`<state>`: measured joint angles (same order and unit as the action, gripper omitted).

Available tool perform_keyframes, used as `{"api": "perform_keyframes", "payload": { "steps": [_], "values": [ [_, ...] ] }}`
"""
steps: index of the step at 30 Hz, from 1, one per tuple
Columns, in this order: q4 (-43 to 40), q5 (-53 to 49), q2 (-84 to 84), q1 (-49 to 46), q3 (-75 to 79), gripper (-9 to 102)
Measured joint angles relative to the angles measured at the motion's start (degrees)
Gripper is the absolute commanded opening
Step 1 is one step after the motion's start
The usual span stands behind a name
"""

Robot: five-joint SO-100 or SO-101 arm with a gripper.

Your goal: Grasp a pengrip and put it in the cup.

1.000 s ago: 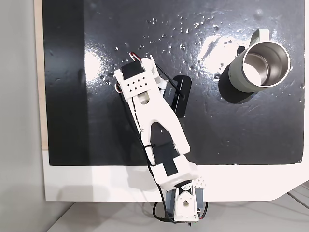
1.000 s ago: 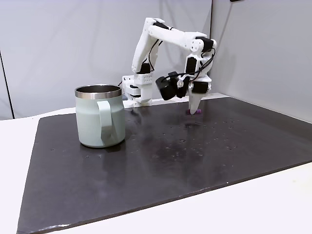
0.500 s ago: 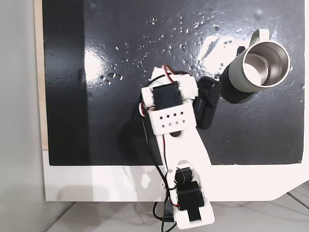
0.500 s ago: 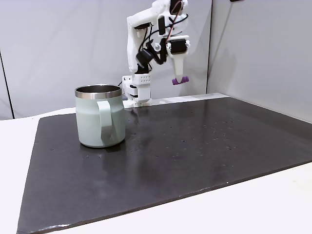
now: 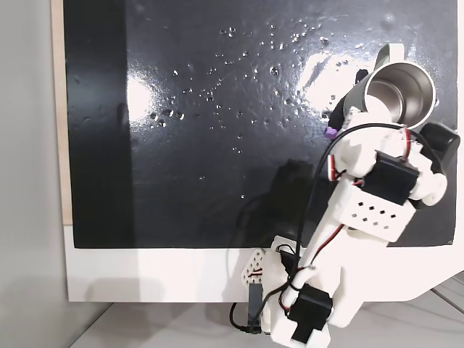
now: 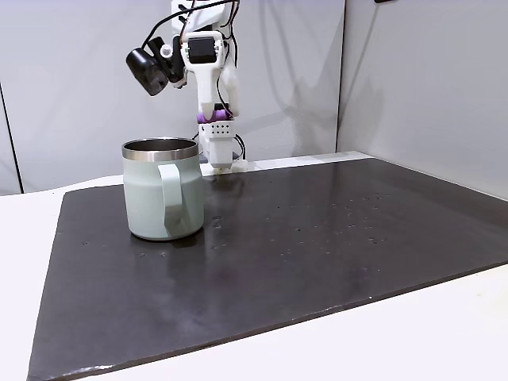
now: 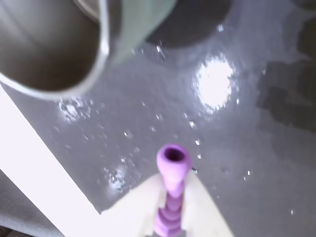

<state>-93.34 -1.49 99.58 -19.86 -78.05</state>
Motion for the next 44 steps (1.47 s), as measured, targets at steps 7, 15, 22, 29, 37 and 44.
{"api": "perform_keyframes", "payload": {
  "steps": [7, 15, 22, 29, 37, 44],
  "values": [
    [0.0, -8.7, -6.06, -5.27, 10.28, 0],
    [6.77, -16.08, -8.09, -8.7, 14.24, 0],
    [12.13, -17.67, -9.23, -8.96, 14.24, 0],
    [12.3, -17.67, -9.32, -8.96, 14.24, 27],
    [12.3, -17.67, -9.32, -8.96, 14.24, 33],
    [12.3, -17.67, -9.32, -8.96, 14.24, 33]
  ]
}}
